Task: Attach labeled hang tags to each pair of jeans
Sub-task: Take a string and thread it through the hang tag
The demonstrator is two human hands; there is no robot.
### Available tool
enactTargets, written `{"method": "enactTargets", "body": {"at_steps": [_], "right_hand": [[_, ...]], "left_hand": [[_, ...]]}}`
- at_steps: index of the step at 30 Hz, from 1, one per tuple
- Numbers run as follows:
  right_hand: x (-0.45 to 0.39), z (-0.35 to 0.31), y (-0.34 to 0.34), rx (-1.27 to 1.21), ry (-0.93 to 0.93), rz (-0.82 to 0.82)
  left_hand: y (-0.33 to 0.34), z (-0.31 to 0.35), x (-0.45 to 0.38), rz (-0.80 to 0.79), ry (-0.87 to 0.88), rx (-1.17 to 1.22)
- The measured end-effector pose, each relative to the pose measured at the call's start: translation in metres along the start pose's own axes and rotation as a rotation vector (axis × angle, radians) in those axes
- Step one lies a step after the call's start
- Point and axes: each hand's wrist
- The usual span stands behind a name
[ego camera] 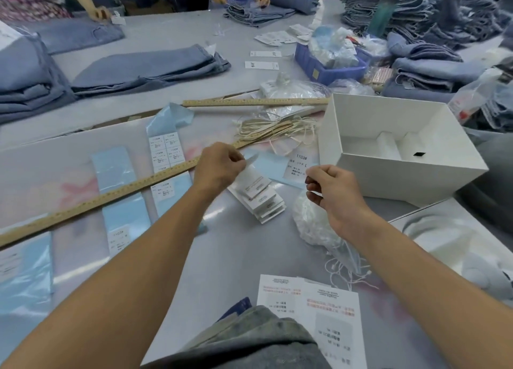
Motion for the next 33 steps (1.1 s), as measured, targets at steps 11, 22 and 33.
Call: {"method": "enactTargets", "body": {"at_steps": [11,22,33], "right_hand": [[0.16,-0.089,-0.042,-0.498,0.137,-0.33],[0.312,-0.053,-0.019,-0.27,0.331,-0.265],[0.335,-0.055,-0.012,-0.048,0.146,-0.354]], "left_hand": [[-0.162,0.063,0.251,0.365,0.499,-0.101],[-0.144,0.084,0.416,0.121,0.254,-0.023],[-0.14,0.093,0.322,-0.295,-0.374,0.423]]}}
Point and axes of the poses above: each hand's wrist, its own x-axis away from the middle knuckle, its own y-axis out of the palm, z = x × y, and after that the axes turned 1 degree about -z, right-handed
